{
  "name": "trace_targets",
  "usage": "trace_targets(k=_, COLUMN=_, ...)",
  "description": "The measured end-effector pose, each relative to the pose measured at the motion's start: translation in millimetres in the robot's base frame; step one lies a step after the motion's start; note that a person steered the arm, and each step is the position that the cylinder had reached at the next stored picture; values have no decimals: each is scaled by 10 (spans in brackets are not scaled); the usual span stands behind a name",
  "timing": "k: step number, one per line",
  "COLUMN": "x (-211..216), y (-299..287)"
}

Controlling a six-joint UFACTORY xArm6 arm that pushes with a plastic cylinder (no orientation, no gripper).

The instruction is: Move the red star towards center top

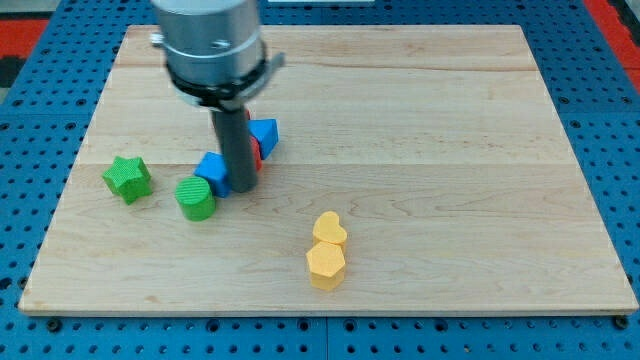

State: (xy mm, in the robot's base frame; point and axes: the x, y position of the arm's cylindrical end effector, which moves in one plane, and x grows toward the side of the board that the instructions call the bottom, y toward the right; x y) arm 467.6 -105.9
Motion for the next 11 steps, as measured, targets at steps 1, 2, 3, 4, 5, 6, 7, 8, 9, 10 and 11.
trace_targets(k=1, x=-193, y=-319)
trace_targets(k=2, x=-394, y=-272)
trace_targets(k=3, x=-598, y=-347)
trace_targets(k=4, x=-771, y=-281)
trace_targets(k=5, x=-1012, y=276)
trace_targets(k=6, x=-1232, y=528)
trace_targets(k=7, x=-1454, y=347)
trace_targets(k=8, x=-1667, y=404)
trace_targets(k=9, x=-1712, y=663)
trace_targets(k=10, x=-1631, y=822)
trace_targets(k=11, x=-1600, y=993)
